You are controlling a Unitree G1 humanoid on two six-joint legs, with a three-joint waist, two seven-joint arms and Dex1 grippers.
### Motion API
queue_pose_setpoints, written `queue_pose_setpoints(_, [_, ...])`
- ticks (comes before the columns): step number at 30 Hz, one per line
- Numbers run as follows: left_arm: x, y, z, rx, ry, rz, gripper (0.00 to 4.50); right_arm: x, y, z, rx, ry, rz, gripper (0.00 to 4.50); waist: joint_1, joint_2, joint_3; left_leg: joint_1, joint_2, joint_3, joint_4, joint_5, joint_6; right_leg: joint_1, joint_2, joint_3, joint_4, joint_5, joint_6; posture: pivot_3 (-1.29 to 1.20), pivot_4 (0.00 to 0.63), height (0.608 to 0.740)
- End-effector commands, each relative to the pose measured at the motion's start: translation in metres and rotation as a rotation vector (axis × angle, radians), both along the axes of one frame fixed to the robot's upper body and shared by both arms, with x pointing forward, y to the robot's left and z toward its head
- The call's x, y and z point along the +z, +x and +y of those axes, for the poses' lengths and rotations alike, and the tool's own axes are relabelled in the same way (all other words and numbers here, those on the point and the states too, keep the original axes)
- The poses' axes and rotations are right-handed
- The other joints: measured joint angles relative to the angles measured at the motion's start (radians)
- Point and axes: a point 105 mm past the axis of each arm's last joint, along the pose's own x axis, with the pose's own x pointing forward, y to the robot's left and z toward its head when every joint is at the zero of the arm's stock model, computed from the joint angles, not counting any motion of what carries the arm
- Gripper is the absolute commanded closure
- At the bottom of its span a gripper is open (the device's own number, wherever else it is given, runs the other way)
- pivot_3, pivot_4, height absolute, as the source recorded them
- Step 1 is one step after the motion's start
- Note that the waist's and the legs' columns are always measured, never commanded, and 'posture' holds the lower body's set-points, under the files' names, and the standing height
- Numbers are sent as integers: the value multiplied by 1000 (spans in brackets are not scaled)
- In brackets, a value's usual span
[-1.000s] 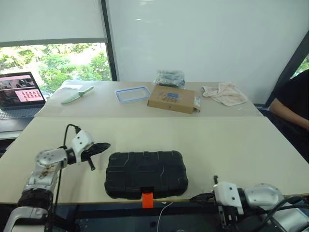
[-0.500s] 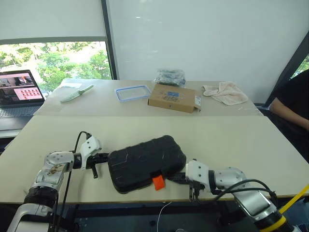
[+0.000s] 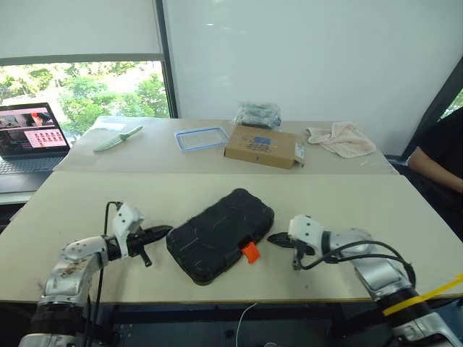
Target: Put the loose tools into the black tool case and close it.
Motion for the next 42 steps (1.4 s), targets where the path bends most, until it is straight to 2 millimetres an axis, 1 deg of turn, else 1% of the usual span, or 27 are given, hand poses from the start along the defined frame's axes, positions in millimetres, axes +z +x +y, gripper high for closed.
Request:
queue_pose_setpoints(1, [53,6,-11,-95,-50,-127,4441,5,-30,9,79,29,71,4500,5,0,0,0,0,0,0,0,0,1,0,0,0,0,0,0,150,740])
queue_pose_setpoints(3, [61,9,-22,-150,-29,-134,4441,1,-40,13,90,30,102,4500,5,0,0,1,0,0,0,0,0,1,0,0,0,0,0,0,150,740])
queue_pose_setpoints(4, [63,10,-32,-194,-5,-131,4441,-2,-44,18,86,42,115,4500,5,0,0,1,-1,0,0,0,0,1,0,0,0,0,0,0,150,740])
queue_pose_setpoints(6, [62,13,-54,-269,43,-120,4441,-7,-48,28,76,63,129,4500,3,0,0,2,-2,0,0,0,0,3,0,1,0,0,0,0,150,740])
queue_pose_setpoints(7, [61,14,-61,-291,59,-117,4441,-9,-48,30,67,68,132,4500,3,0,0,2,-2,0,0,0,0,3,0,1,-1,0,1,0,150,740])
queue_pose_setpoints(9, [52,22,-78,-313,123,-115,4441,-11,-43,36,44,74,117,4500,1,0,0,3,-2,0,1,0,0,4,1,2,-1,0,1,0,150,740])
queue_pose_setpoints(11, [43,28,-87,-308,156,-94,4441,-11,-41,40,42,70,107,4500,2,0,0,3,-3,0,1,0,0,4,1,2,-1,0,1,0,150,740])
queue_pose_setpoints(13, [33,29,-93,-317,178,-65,4441,-11,-38,43,40,68,102,4500,-1,0,0,2,-4,0,1,0,0,3,2,2,0,0,1,0,150,740])
queue_pose_setpoints(17, [14,27,-96,-338,252,-16,4441,-10,-35,45,39,59,92,4500,-7,0,0,2,-3,0,1,0,0,2,2,2,0,0,1,0,150,740])
queue_pose_setpoints(21, [6,27,-97,-320,257,29,4441,-9,-32,47,47,51,79,4500,-6,0,0,2,-2,-1,1,0,0,3,2,2,-1,0,1,0,150,740])
queue_pose_setpoints(23, [2,26,-98,-317,262,42,4441,-6,-29,52,53,57,65,4500,-7,0,0,2,-2,0,1,0,0,3,1,2,-1,0,1,0,150,740])
queue_pose_setpoints(32, [-13,22,-98,-309,289,77,4441,7,-21,62,62,79,32,4500,-8,0,0,3,-2,-1,1,0,0,3,1,2,0,0,1,0,150,740])
queue_pose_setpoints(37, [-16,23,-98,-302,289,84,4441,2,-19,69,72,63,41,4500,-11,0,0,4,-2,-1,1,0,0,4,1,3,1,0,1,0,150,740])
queue_pose_setpoints(42, [-17,23,-97,-300,299,88,4441,-1,-13,75,45,49,71,4500,-18,0,0,4,-2,-1,1,0,-1,4,2,3,2,0,1,0,150,740])
